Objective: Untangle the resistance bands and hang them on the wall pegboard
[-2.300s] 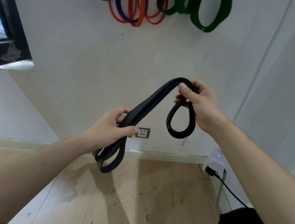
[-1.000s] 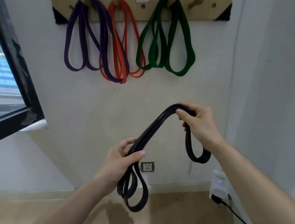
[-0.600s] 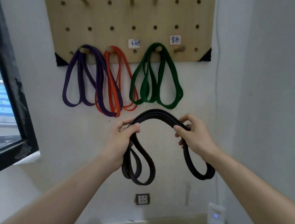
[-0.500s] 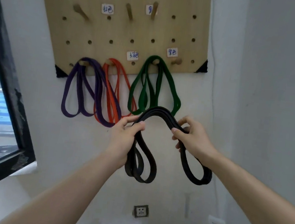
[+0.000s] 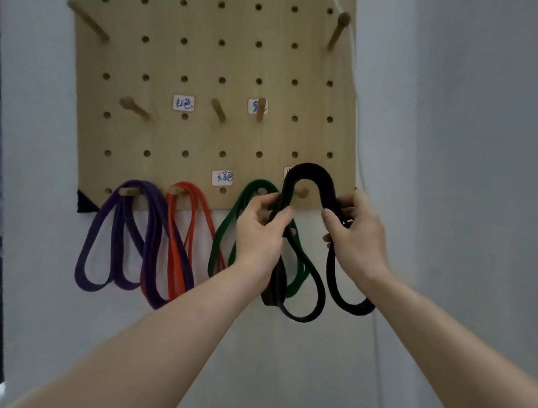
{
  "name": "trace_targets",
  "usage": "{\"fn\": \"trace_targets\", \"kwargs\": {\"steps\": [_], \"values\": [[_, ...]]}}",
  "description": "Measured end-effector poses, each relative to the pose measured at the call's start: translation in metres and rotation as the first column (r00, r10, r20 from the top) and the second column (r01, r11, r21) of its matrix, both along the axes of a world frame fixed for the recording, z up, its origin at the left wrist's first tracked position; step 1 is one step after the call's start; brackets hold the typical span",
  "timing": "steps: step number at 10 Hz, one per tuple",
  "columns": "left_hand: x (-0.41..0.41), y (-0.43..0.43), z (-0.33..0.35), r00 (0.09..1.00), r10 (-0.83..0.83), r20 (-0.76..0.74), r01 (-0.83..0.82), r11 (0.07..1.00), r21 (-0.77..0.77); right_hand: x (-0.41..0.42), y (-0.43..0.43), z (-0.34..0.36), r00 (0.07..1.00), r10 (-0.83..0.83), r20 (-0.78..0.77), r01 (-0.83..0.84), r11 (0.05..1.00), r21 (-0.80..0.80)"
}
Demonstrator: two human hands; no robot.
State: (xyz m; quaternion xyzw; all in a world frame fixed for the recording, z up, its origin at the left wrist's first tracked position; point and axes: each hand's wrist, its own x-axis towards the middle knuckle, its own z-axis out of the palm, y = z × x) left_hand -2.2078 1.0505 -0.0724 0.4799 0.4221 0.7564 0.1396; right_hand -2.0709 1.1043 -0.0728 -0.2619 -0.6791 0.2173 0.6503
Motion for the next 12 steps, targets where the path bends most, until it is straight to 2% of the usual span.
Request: {"fn": "trace_targets", "kwargs": {"steps": [3, 4, 6, 7, 8, 10, 11, 12], "values": [[-0.012, 0.067, 0.007, 0.97, 0.197, -0.143, -0.193, 0.98, 0.043, -0.028, 0.066, 0.004, 0.982, -0.109, 0.156, 0.103, 0.994, 0.045], [-0.018, 0.088, 0.001, 0.935, 0.272, -0.226, -0.271, 0.962, 0.036, -0.04, 0.087, 0.002, 0.977, -0.087, 0.193, 0.089, 0.996, -0.005], [-0.033, 0.112, -0.008, 0.918, 0.306, -0.251, -0.303, 0.952, 0.052, -0.053, 0.118, -0.008, 0.971, -0.035, 0.237, 0.033, 0.999, 0.013], [-0.034, 0.115, -0.004, 0.917, 0.308, -0.252, -0.308, 0.951, 0.042, -0.055, 0.124, -0.006, 0.985, -0.013, 0.17, 0.006, 0.999, 0.04], [-0.034, 0.11, -0.005, 0.902, 0.33, -0.277, -0.34, 0.94, 0.011, -0.053, 0.123, -0.007, 0.986, 0.002, 0.169, -0.001, 1.0, -0.009], [-0.047, 0.078, -0.015, 0.865, 0.24, -0.441, -0.309, 0.947, -0.089, -0.033, 0.111, -0.02, 0.931, 0.063, 0.361, 0.006, 0.982, -0.186], [-0.058, 0.053, -0.03, 0.862, 0.167, -0.478, -0.274, 0.947, -0.164, -0.016, 0.097, -0.031, 0.919, 0.043, 0.392, 0.04, 0.979, -0.201], [-0.076, 0.032, -0.045, 0.879, 0.152, -0.452, -0.276, 0.935, -0.223, -0.006, 0.075, -0.039, 0.902, 0.066, 0.426, 0.013, 0.984, -0.18]]}}
